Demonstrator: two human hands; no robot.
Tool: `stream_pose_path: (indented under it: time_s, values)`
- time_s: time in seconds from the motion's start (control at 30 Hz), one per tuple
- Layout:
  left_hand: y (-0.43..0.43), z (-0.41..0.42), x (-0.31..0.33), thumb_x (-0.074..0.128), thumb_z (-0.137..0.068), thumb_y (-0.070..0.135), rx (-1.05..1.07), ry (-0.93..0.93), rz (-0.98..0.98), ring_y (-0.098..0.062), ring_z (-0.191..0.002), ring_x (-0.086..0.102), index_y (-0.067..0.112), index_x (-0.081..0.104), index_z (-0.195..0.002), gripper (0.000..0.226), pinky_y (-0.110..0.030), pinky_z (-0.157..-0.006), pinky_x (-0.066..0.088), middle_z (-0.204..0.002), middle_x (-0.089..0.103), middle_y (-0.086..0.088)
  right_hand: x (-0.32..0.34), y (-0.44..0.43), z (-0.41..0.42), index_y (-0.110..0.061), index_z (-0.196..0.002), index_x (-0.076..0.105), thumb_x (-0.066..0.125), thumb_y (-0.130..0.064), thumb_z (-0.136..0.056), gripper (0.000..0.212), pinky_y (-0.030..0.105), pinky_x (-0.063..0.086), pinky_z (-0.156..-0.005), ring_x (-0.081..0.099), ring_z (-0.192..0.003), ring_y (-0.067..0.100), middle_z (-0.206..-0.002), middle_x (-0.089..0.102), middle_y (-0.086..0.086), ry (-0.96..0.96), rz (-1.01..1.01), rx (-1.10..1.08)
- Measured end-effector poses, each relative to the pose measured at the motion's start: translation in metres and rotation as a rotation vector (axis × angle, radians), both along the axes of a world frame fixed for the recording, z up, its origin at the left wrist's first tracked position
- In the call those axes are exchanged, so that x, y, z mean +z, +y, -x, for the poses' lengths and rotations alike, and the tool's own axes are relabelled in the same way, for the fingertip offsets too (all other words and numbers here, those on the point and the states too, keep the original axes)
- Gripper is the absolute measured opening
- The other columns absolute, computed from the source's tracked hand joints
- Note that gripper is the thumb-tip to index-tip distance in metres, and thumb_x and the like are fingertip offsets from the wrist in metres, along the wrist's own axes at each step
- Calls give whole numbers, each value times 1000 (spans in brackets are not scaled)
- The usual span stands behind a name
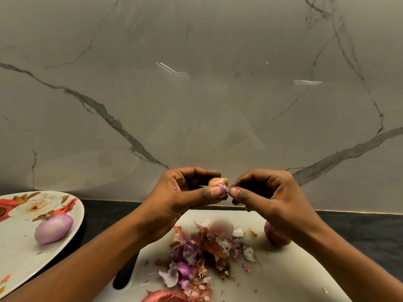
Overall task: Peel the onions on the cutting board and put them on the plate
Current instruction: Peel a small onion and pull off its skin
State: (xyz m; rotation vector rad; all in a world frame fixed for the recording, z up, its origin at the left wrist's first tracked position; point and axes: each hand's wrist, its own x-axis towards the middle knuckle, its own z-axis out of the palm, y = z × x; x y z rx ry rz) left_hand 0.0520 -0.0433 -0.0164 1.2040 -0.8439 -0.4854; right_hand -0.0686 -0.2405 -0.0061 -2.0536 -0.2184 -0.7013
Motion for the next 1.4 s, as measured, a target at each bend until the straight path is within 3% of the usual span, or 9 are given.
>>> stream_pose_path:
  time_s: [0.17,0.37,0.5,0.7,0.87,0.97,1.17,1.3,1.4]
  values:
    - [-1,0,0,85,-69,11,109,-104,-45,-26,-104,77,9,75,-113,45,-33,-88,63,-109,80,-9,-2,3,2,-21,-102,83,77,-37,-82,26,29,64,-75,78,-88,13,-92,81,-10,-40,74,-32]
    - [-3,2,-1,88,-66,4,151,-175,-55,-28,-96,79,3,74,-110,47,-32,-80,65,-106,80,-10,-7,3,-1,-21,-101,83,80,-23,-87,14,30,65,-72,77,-82,10,-88,80,-12,-48,140,-112]
    - [-4,6,-3,86,-73,5,111,-155,-58,-31,-100,78,3,72,-113,42,-34,-86,64,-108,80,-13,-6,8,-1,-22,-89,80,77,-42,-83,21,28,61,-63,72,-72,12,-78,76,-10,-67,136,-160]
    - [-1,4,4,72,-85,6,-38,63,74,-42,-111,74,3,66,-130,45,-39,-96,62,-123,74,-22,-5,-2,-3,-23,-85,78,78,-22,-86,1,35,65,-70,74,-73,13,-78,76,-7,-31,82,-232]
    - [-2,3,4,71,-85,20,36,8,18,-26,-119,72,11,71,-127,43,-34,-98,60,-124,77,-9,-6,1,-1,-19,-90,82,84,-9,-83,13,22,60,-66,77,-76,12,-82,80,-6,48,54,-124]
    - [-3,3,3,74,-82,19,47,11,2,-26,-118,72,11,73,-124,43,-30,-93,61,-121,78,-9,-4,0,-1,-18,-100,80,83,-5,-84,21,28,63,-66,79,-80,15,-87,81,-3,75,-6,-94]
    - [-3,5,4,80,-77,14,42,66,-12,-28,-96,76,4,76,-111,36,-27,-79,64,-112,78,-18,-3,4,-1,-18,-115,75,84,-20,-83,34,31,65,-70,79,-86,16,-95,82,-4,82,-59,-49]
    - [-3,5,3,83,-73,16,21,87,-19,-30,-94,78,8,78,-93,22,-29,-73,64,-108,78,-21,-3,3,0,-18,-114,79,79,-38,-78,41,32,65,-77,79,-92,14,-100,81,-6,87,-1,-20]
    - [-3,5,3,82,-74,16,24,79,-27,-31,-96,77,3,73,-94,25,-30,-73,63,-109,77,-21,-3,3,0,-19,-115,79,78,-39,-77,43,34,65,-81,78,-95,15,-103,81,-6,103,-11,4]
